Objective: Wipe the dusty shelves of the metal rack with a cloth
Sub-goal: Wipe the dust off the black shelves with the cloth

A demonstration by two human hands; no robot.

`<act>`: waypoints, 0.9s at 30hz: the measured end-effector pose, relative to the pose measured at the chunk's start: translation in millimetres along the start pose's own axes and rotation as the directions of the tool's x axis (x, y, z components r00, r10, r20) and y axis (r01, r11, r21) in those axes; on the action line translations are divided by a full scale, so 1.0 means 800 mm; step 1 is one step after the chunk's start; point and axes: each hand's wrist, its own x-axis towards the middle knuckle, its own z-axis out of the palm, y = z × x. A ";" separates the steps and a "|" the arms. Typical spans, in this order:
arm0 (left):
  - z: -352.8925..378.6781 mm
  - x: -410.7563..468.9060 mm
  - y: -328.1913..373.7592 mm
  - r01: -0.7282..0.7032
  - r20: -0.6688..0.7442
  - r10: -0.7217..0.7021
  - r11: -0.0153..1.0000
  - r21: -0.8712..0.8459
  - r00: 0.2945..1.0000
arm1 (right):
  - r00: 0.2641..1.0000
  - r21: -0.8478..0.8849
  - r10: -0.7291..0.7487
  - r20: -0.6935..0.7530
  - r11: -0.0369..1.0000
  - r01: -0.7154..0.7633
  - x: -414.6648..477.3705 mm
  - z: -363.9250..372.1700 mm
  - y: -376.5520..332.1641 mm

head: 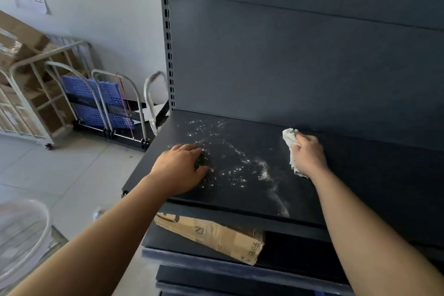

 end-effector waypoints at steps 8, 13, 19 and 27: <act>-0.002 -0.018 -0.017 -0.086 0.030 0.086 0.996 0.015 0.996 | 0.931 0.103 -0.328 0.158 0.944 0.315 -0.083 0.057 -0.124; -0.004 -0.028 -0.026 -0.134 0.040 0.133 0.990 0.031 0.990 | 0.932 0.079 -0.270 0.240 0.963 0.258 -0.088 0.016 -0.108; 0.000 -0.041 -0.029 -0.169 0.039 0.168 0.985 0.028 0.985 | 0.994 0.008 0.106 0.014 0.994 -0.106 -0.112 -0.041 -0.014; 0.002 -0.049 -0.035 -0.196 0.043 0.196 0.981 0.005 0.980 | 0.992 -0.052 -0.015 -0.122 0.999 0.009 -0.173 0.015 -0.056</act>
